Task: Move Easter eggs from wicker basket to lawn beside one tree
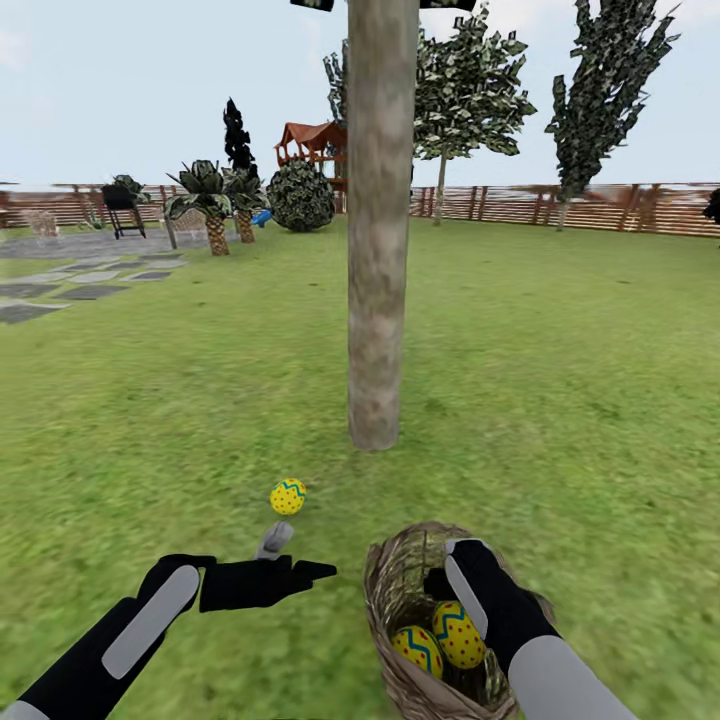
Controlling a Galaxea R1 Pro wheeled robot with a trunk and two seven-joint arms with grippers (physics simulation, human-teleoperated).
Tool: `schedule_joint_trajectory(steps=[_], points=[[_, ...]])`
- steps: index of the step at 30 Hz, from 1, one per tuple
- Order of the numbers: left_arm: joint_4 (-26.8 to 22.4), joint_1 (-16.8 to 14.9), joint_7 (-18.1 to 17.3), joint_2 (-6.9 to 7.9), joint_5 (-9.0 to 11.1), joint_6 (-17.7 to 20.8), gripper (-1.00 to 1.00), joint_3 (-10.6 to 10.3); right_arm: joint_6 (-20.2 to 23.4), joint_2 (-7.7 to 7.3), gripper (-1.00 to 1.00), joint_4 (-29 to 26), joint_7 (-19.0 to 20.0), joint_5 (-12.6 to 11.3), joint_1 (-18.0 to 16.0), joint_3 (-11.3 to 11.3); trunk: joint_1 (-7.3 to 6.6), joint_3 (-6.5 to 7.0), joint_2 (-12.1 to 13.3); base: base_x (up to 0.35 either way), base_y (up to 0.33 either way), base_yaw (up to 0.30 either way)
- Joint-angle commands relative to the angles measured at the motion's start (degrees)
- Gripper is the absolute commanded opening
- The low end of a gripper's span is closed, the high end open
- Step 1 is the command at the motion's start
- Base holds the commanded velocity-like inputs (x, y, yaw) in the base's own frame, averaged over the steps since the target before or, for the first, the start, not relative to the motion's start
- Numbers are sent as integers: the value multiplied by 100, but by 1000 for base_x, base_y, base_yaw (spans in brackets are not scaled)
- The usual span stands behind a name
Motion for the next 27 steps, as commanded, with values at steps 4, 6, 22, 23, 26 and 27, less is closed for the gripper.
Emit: schedule_joint_trajectory(steps=[4, 6, 22, 23, 26, 27], points=[[-2, -7, -26, -23, -20, -1, 100, -12, 16, 1, 100, 4, -48, -60, -2, 18, -1, -5, -2, 0, -218, 271], [-2, -7, -26, -28, -20, -2, 100, -14, 15, -5, 100, -6, -21, -60, -2, 18, -1, -5, -2, 0, -129, 205], [-1, -7, -25, -35, -15, -2, 100, -21, 22, -2, 100, -16, 17, -60, -2, 20, -1, -5, -2, 2, -135, 104], [-1, -7, -25, -35, -14, -2, 100, -21, 21, -4, 100, -13, 17, -60, -2, 21, -1, -5, -2, -219, -224, 275], [-2, -7, -22, -36, -18, -2, 100, -21, 16, -4, 100, -10, 17, -60, -2, 21, -1, -5, -2, -209, -233, 278], [-2, -7, -22, -39, -18, -2, 100, -21, 16, -4, 100, -9, 17, -60, -2, 23, -1, -5, -2, -144, -264, 279]])
